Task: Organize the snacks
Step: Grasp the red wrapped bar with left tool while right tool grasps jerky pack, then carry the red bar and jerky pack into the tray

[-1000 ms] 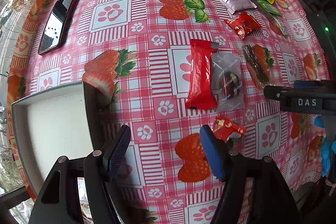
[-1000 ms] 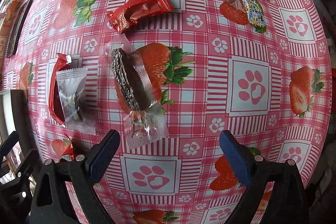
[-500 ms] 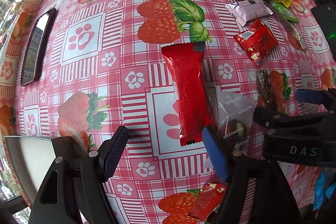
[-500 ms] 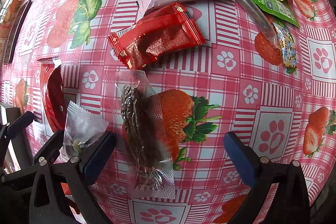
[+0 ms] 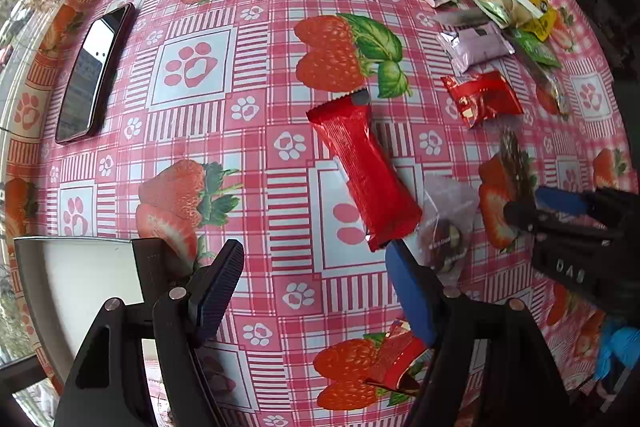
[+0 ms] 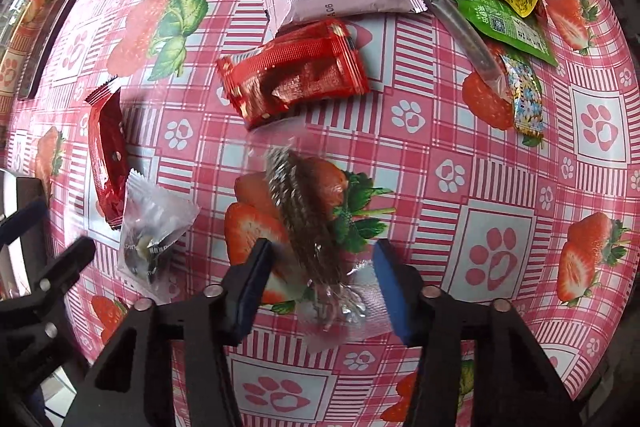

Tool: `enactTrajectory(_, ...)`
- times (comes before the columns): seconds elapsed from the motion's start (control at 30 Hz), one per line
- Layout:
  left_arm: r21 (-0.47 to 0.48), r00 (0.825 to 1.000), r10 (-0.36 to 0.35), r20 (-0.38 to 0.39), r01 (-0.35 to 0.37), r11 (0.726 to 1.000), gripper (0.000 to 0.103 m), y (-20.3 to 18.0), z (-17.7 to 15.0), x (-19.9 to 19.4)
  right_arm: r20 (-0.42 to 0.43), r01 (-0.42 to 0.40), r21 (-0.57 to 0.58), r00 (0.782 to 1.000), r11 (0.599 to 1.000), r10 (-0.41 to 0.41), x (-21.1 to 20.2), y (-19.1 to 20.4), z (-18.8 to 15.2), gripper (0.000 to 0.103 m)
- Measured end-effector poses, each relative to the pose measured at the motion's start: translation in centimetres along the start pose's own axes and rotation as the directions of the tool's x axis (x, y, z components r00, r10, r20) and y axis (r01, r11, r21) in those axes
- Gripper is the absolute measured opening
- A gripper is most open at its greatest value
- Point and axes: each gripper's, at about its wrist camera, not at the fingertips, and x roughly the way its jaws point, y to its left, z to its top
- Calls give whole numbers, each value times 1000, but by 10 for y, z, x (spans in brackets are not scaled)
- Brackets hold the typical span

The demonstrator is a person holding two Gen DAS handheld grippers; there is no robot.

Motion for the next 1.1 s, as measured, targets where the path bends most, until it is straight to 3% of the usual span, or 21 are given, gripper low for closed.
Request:
enactTrajectory(0.13, -73, 999, -51, -14, 50, 996, 77, -1, 32, 9, -10, -36, -1, 999, 999, 36, -1, -7, -13, 45)
enactTrajectory(0.47, -104, 994, 79, -81, -88, 991, 75, -33, 61, 47, -38, -114, 28, 993, 993, 115, -1, -26, -44, 46)
enactTrajectory(0.5, -99, 995, 71, -75, -78, 992, 65, -38, 62, 47, -41, -115, 31, 992, 993, 116, -1, -28, -47, 46)
enactTrajectory(0.53, -81, 996, 69, -63, -74, 994, 43, -45, 62, 43, -42, -117, 34, 992, 993, 118, 0, -30, -50, 46)
enactTrajectory(0.57, -48, 995, 78, -57, -81, 996, 30, -52, 62, 40, -44, -120, 38, 992, 992, 122, 0, -33, -52, 46)
enactTrajectory(0.6, -18, 995, 84, -62, -85, 996, 22, -57, 61, 41, -46, -127, 43, 991, 991, 129, -1, -36, -56, 46)
enactTrajectory(0.63, 0, 995, 82, -64, -82, 997, 21, -62, 61, 41, -49, -135, 46, 989, 990, 138, -2, -39, -60, 46)
enactTrajectory(0.77, -6, 998, 36, -59, -37, 999, 21, -50, 33, 38, -52, -118, 48, 991, 992, 120, -3, -48, -70, 46)
enactTrajectory(0.93, 10, 997, 41, -63, -41, 999, 21, -31, -20, 30, -54, -100, 68, 993, 993, 104, -1, -63, -72, 47)
enactTrajectory(0.97, 14, 996, 50, -69, -49, 999, 21, -28, -29, 30, -57, -96, 68, 993, 993, 100, 1, -67, -72, 55)
enactTrajectory(1.0, 12, 996, 53, -73, -52, 999, 21, -26, -38, 29, -57, -87, 63, 994, 994, 90, 1, -65, -69, 70)
enactTrajectory(1.1, 3, 995, 56, -86, -56, 998, 21, -22, -56, 29, -57, -58, 42, 997, 997, 60, 8, -64, -70, 74)
